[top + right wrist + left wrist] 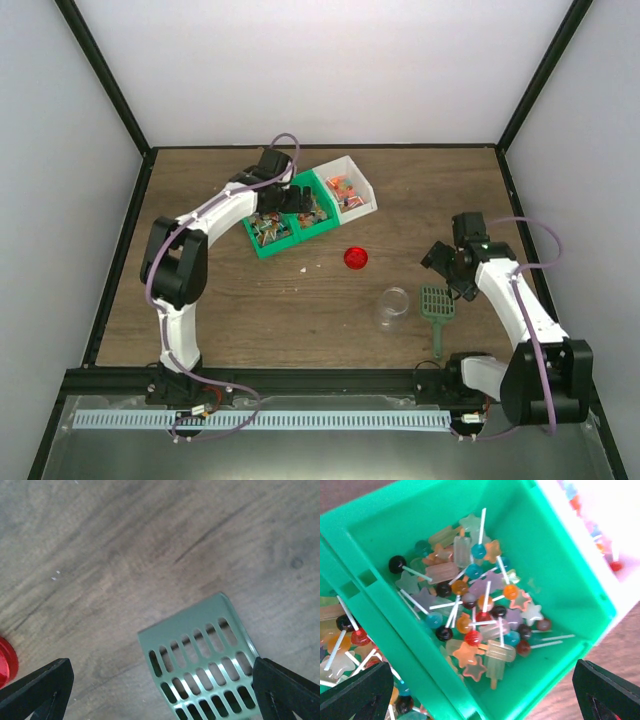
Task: Pack the candies
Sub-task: Pick up the spatula from the center of the board.
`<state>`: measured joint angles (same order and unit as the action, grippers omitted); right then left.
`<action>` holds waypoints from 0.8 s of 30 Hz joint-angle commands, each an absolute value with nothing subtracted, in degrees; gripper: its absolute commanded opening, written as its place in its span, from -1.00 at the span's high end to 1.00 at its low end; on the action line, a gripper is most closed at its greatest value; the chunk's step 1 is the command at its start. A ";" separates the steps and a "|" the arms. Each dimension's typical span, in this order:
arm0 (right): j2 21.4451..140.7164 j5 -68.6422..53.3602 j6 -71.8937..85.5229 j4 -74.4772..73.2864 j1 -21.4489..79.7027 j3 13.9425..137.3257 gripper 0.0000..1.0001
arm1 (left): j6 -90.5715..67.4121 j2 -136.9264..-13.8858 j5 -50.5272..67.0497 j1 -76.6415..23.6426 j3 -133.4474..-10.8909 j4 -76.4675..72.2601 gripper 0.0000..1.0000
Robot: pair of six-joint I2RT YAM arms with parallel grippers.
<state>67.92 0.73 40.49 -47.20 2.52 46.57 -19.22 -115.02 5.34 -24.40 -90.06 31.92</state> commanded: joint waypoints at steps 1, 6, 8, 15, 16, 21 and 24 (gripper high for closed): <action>63.76 1.08 44.11 -50.42 1.81 44.14 -0.99 | -19.59 -109.41 9.92 -24.61 -89.44 29.05 -1.00; 63.90 -4.79 46.51 -50.93 1.76 39.47 -1.00 | -19.06 -106.52 15.61 -24.62 -89.56 28.77 -1.00; 62.99 -7.01 47.93 -50.62 1.76 37.66 -1.00 | -19.14 -105.26 16.45 -24.75 -88.95 28.83 -1.00; 58.23 -8.03 50.71 -50.55 1.76 36.04 -1.00 | -17.98 -102.74 16.16 -24.74 -86.35 29.73 -1.00; 58.41 -8.45 50.78 -50.66 1.76 35.83 -1.00 | -17.86 -102.57 16.17 -24.78 -86.05 29.97 -1.00; 58.98 -10.44 51.27 -48.77 1.76 32.64 -1.00 | -18.10 -101.45 16.09 -24.79 -84.46 30.03 -1.00; 58.91 -10.88 51.33 -47.69 1.76 31.59 -1.00 | -18.04 -100.63 15.71 -24.77 -83.95 30.30 -1.00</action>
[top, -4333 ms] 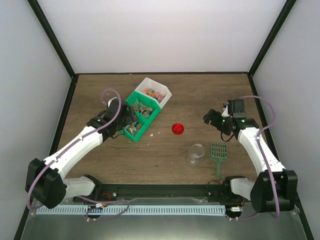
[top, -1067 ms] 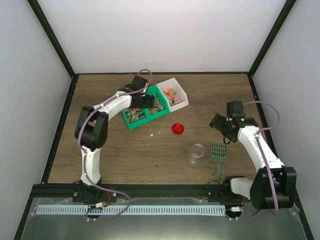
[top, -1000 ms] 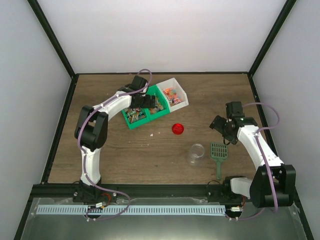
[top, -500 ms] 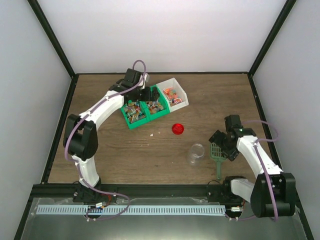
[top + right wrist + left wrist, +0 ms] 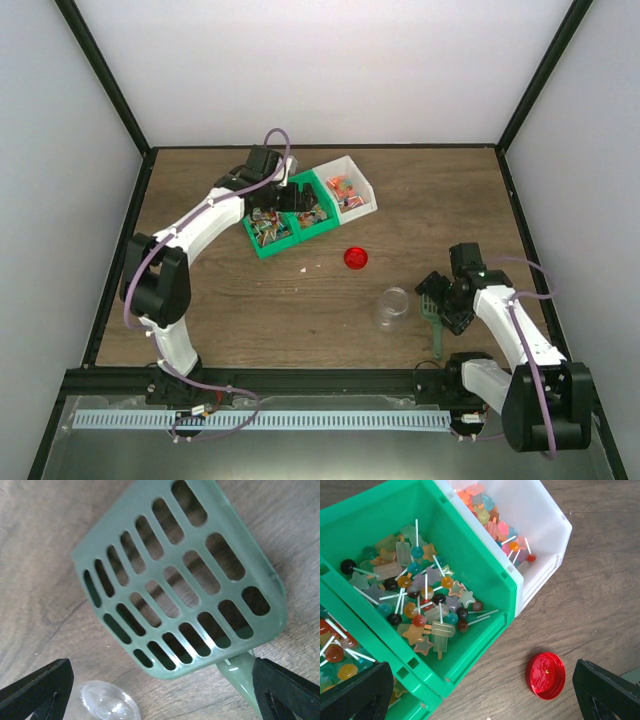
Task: Pack the candies
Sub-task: Pick up the spatula from the center of the board.
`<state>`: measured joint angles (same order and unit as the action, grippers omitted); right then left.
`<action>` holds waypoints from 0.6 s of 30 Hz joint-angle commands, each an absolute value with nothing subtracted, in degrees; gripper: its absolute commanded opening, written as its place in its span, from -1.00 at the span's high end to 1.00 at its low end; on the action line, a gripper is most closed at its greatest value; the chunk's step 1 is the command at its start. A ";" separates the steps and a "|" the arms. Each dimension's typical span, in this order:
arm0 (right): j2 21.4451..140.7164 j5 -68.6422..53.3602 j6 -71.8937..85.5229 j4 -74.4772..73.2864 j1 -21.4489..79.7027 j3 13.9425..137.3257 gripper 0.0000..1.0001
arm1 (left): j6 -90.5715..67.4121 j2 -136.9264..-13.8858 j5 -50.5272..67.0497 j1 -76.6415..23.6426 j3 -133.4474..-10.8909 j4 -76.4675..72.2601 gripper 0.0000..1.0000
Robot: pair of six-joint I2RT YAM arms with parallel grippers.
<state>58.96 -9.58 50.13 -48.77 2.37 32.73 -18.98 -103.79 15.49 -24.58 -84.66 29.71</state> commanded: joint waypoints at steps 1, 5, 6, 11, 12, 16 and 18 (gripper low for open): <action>59.07 -11.07 51.40 -47.38 1.76 31.52 -0.99 | -17.94 -100.41 15.47 -24.78 -83.86 30.45 -1.00; 60.43 -11.62 51.44 -45.33 1.80 31.29 -1.00 | -17.84 -99.29 14.94 -24.79 -82.95 30.74 -1.00; 61.07 -11.61 51.21 -44.63 1.76 31.34 -0.99 | -17.96 -98.93 14.96 -24.77 -82.54 30.63 -1.00; 65.59 -10.15 48.97 -41.03 1.76 32.57 -0.97 | -18.28 -96.98 14.22 -24.78 -80.04 30.65 -1.00; 66.79 -9.95 48.57 -40.06 1.76 33.05 -0.97 | -18.35 -96.64 14.00 -24.78 -79.58 30.72 -1.00; 71.51 -10.87 47.29 -36.48 1.64 35.98 -0.97 | -18.59 -94.99 13.12 -24.79 -77.38 30.93 -1.00; 74.05 -11.43 46.63 -34.85 1.67 38.17 -0.92 | -18.61 -94.30 12.88 -24.79 -76.50 31.01 -1.00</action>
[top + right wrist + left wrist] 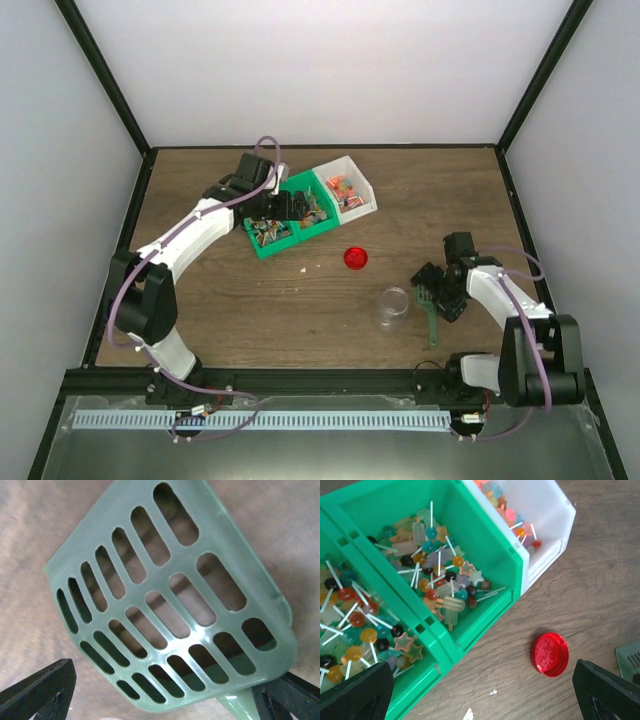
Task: Pack the candies
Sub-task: Pick up the spatula from the center of the board.
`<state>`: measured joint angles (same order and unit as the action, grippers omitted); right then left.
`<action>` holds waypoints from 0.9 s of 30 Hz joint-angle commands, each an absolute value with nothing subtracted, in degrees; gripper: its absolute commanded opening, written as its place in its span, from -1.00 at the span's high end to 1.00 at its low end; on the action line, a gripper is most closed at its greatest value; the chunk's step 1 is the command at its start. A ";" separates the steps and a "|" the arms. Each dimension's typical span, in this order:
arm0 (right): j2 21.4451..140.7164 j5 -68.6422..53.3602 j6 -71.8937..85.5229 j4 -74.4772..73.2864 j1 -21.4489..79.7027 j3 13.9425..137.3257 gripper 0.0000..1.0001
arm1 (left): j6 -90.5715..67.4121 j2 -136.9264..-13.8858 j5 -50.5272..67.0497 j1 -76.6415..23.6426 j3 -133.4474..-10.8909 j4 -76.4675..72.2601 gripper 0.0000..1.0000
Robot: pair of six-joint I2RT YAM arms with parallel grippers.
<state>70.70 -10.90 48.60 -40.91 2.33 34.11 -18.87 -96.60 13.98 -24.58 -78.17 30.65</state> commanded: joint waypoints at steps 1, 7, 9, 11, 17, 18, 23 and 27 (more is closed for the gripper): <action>76.19 -11.14 46.18 -34.45 1.67 39.70 -0.92 | -18.63 -94.09 12.79 -24.71 -76.21 31.13 -1.00; 84.62 -8.88 41.38 -37.21 1.51 50.64 -0.94 | -18.76 -92.91 12.03 -24.78 -75.37 31.62 -1.00; 83.75 -8.09 40.20 -37.88 1.49 51.49 -0.96 | -19.01 -92.58 11.88 -24.77 -75.16 31.48 -1.00; 81.66 -5.88 39.54 -38.56 1.52 51.22 -0.99 | -19.36 -92.34 11.91 -24.79 -74.98 31.40 -1.00; 78.86 -0.06 36.76 -38.84 1.50 51.56 -1.00 | -20.57 -91.98 12.49 -24.79 -73.33 29.95 -1.00; 79.62 0.05 36.83 -39.03 1.49 52.24 -1.00 | -20.83 -91.94 12.70 -24.79 -73.10 29.69 -1.00; 81.78 -3.02 33.61 -36.57 1.49 54.08 -0.97 | -21.62 -91.72 13.19 -24.79 -72.10 28.84 -1.00; 82.14 -0.15 30.83 -33.24 1.49 54.99 -0.76 | -21.71 -91.50 13.36 -24.78 -71.77 28.98 -1.00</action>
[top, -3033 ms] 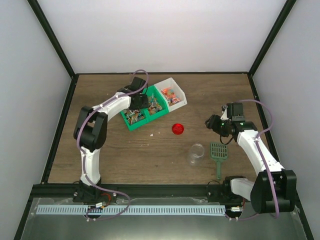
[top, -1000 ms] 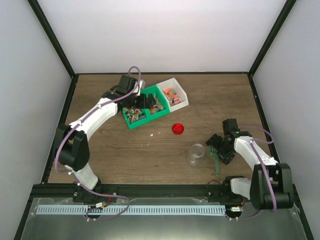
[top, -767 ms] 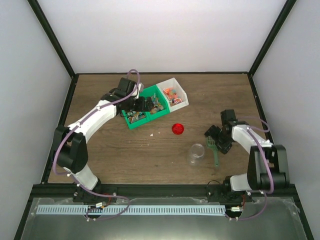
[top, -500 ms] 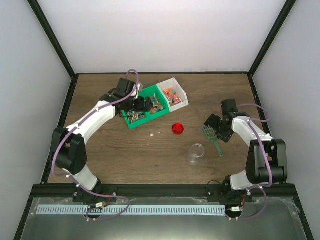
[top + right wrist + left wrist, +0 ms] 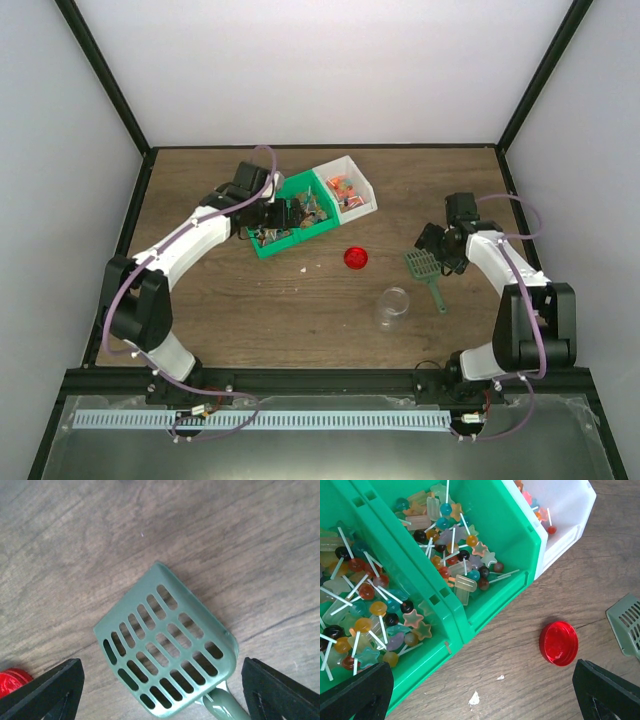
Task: Pack the candies
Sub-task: Pick up the spatula from the center of the board.
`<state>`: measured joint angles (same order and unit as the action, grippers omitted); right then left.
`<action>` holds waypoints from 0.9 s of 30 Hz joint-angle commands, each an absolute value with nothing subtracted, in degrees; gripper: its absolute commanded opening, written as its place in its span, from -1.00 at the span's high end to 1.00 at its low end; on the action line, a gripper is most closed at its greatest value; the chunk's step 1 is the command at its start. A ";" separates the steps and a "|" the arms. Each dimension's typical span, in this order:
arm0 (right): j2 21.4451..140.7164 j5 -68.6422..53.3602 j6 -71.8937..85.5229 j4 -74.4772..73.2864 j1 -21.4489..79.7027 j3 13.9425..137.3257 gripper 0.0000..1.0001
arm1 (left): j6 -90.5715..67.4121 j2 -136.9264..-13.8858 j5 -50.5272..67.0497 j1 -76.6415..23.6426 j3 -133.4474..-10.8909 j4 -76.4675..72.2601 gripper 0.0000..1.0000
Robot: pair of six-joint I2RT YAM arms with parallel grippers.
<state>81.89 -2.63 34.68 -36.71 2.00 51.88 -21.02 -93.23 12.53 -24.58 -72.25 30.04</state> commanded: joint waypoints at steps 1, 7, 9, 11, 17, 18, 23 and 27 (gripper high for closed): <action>83.21 -0.05 30.35 -32.85 1.48 55.75 -0.73 | -21.77 -91.47 13.36 -24.78 -71.68 29.00 -1.00; 90.11 -0.70 29.46 -33.12 0.34 57.62 -0.66 | -21.82 -90.49 13.28 -24.79 -71.25 29.20 -1.00; 90.14 -2.92 29.04 -30.59 -0.68 56.04 -0.73 | -21.52 -89.81 12.90 -24.79 -70.59 29.35 -1.00; 89.68 -5.25 28.67 -28.14 -1.92 54.03 -0.80 | -21.16 -89.09 12.33 -24.76 -70.12 30.05 -1.00; 88.07 -12.18 27.21 -22.14 -2.90 48.87 -0.97 | -20.10 -86.85 11.38 -24.79 -68.02 31.06 -1.00; 87.17 -15.01 27.23 -20.89 -2.90 47.77 -0.99 | -19.90 -86.53 11.41 -24.79 -67.70 31.09 -1.00; 82.90 -21.55 28.39 -16.09 -2.89 42.74 -0.97 | -19.85 -85.29 11.68 -24.78 -66.18 31.02 -1.00; 81.10 -23.28 28.46 -16.68 -2.88 41.04 -0.93 | -20.49 -84.59 11.83 -24.79 -65.19 30.73 -1.00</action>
<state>83.33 -18.76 28.38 -19.07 -2.55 42.11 -20.60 -86.46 11.79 -24.58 -66.35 30.76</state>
